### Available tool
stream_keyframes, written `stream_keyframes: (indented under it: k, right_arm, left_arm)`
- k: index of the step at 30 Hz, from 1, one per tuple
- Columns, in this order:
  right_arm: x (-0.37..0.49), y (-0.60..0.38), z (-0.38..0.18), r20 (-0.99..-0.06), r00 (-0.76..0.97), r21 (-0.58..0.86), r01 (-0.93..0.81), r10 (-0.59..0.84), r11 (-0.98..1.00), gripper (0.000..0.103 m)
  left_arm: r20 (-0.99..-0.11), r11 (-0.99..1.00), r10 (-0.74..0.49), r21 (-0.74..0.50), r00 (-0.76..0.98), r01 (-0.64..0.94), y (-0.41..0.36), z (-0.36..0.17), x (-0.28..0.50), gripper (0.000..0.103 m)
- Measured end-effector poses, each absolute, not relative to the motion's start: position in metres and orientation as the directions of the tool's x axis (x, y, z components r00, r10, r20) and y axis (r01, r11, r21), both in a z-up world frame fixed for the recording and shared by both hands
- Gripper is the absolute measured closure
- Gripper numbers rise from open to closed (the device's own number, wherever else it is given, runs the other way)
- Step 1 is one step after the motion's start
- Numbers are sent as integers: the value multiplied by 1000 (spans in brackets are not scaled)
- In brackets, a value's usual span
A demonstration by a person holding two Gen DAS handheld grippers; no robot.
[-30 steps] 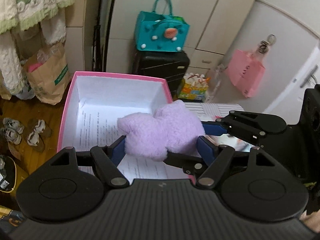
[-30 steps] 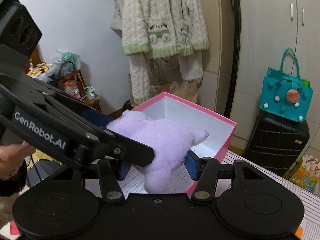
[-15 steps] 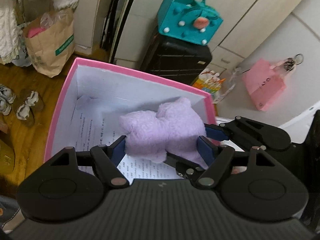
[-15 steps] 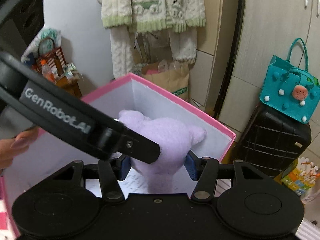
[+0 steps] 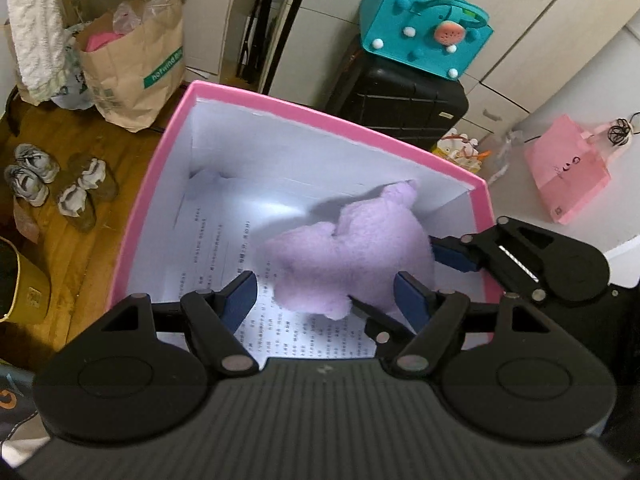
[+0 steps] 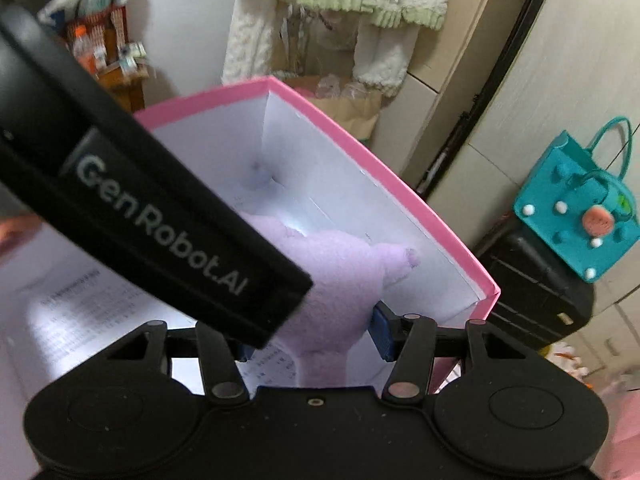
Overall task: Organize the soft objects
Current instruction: 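Lower the plush toy into the pink box and open the left gripper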
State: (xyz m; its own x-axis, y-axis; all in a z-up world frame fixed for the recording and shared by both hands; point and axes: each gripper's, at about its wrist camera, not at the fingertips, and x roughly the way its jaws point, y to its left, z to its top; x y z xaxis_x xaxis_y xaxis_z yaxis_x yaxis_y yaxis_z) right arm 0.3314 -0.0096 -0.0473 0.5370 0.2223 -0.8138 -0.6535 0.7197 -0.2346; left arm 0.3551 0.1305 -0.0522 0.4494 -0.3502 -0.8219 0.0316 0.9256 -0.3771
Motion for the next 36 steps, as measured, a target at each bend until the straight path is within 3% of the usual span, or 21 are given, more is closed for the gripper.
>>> stream_keyframes:
  k: [5,8,13,22,36]
  right_arm:
    - [329,0,-55,-813,566,-335,-645,135,687,43]
    - [324,0,-55,-800,588,-369,-638,119,675,36]
    - [307,-13,-39,-775,606,-351,-645,176,679,33]
    - [259,-60,2,-727,589,-162,-648,354,744,33]
    - [208,-109,41,-673,519,116,-629,527,768,33]
  left_arm:
    - [-822,899,-401,-438,405,1,131,-67,367,42]
    - [-831,913,-365,-407,419,-10,128,-68,366,47]
    - [-833,931,-326,-364,447,1,124,-59,357,47]
    - [-802,965,-254,-249,541,83,127,-18,312,47]
    - [-763,966,-239,-120,601,231,121,39,242,34]
